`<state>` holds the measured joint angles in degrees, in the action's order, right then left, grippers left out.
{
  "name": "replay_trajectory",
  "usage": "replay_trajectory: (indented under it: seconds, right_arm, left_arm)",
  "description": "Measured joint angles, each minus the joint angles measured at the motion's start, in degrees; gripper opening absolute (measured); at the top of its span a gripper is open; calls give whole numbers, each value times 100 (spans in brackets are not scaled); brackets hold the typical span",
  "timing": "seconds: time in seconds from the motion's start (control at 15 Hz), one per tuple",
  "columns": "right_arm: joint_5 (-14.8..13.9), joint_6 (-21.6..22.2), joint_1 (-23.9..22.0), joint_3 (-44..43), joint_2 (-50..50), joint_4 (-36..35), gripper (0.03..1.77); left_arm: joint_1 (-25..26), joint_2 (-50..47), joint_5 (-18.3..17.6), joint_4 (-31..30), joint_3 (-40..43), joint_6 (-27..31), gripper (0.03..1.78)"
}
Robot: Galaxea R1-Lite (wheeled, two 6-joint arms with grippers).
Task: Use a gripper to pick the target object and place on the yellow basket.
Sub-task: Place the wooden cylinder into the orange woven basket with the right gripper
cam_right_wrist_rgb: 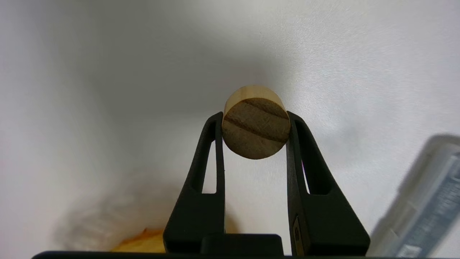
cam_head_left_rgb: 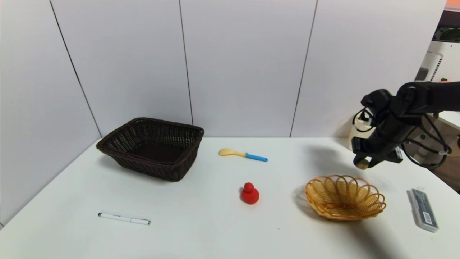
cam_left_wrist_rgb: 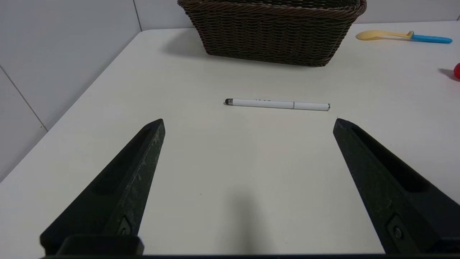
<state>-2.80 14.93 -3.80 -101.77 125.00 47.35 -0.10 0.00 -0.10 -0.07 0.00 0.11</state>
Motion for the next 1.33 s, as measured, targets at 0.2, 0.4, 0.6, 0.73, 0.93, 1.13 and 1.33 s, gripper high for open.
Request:
replay_trajectory:
  seconds: [0.2,0.4,0.6,0.73,0.93,1.13,1.33]
  right_arm:
    - [321,-483,94,130,-828,22,46]
    - [892,-756,378,861,-1816,121,46]
    - [1245,-819,992,1971,-2729,179,46]
    - [1286,-848,1349,2487,-3046,182,46]
    - [1261,-861,1557,2765,-3074,107,46]
    - [1079,-855,1557,2793,-2856,50,46]
    - [867,-811,1524,2845,-2597,-110,46]
  left_arm:
    - [2,-2,-1,0,0,-1,169]
    - [2,-2,0,0,0,0,169]
    - [0,-2,-1,0,0,-1,169]
    - [0,-2,2,0,0,-1,169]
    - [0,-2,0,0,0,-1,169]
    - [2,-2,0,0,0,-1,169]
    - [0,-2,0,0,0,-1,169]
